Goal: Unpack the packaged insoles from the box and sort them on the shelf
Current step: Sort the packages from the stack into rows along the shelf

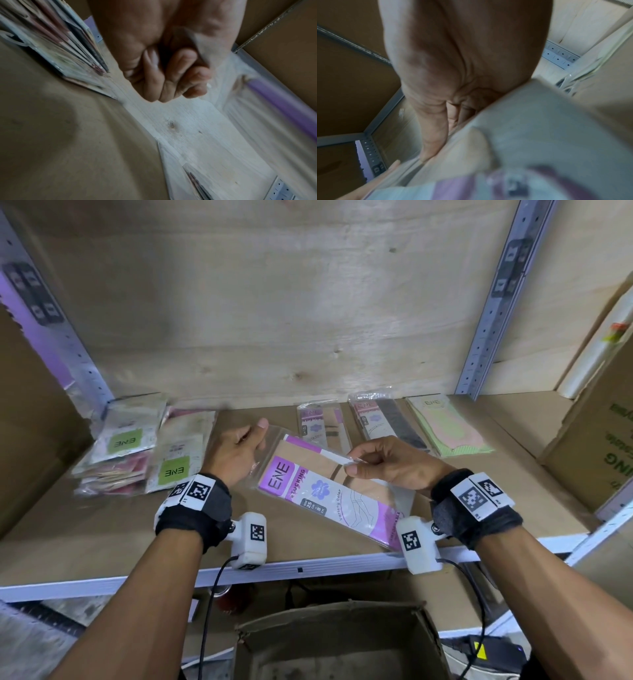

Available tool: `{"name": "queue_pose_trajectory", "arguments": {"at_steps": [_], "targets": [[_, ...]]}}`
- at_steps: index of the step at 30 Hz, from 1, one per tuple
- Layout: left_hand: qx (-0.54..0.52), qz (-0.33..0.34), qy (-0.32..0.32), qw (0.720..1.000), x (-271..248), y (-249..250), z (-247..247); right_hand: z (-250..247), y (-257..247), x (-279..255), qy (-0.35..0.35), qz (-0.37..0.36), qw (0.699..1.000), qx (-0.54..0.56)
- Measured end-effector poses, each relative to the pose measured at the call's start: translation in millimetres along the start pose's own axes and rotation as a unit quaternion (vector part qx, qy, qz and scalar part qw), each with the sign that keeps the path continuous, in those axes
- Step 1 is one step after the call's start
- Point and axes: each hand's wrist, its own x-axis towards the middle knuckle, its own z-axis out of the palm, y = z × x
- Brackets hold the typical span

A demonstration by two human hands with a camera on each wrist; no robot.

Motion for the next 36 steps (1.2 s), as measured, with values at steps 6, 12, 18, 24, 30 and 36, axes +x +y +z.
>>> {"name": "queue_pose_trajectory", "arguments": {"at_steps": [6,12,18,24,30,36], "targets": [[-0.005,-0.017,-0.008,1.0,-1,3,0,0,-1,-1,-0.004,-0.002,1.0,-0.001],[0.037,0.0,-0.008,0.999,-4,-3,0,-2,-1,-3,0.005,0.004,1.0,-0.009],[0.029,-0.02,0.004,0.999,-4,1,-1,-2,-3,-4,0.004,0.0,1.0,-0.006],[-0.021,-0.057,-0.013,0.998,-6,4,0,0,-3,-3,0.015,-0.003,1.0,0.007],[-0.206,-0.127,-0.058,0.969,-10,13,3,-1,-2,-3,0.02,0.002,1.0,0.022],[-0.212,-0.133,0.026,0.968,-8,8,4,-3,-4,-4,0.014,0.01,0.999,0.041]]}}
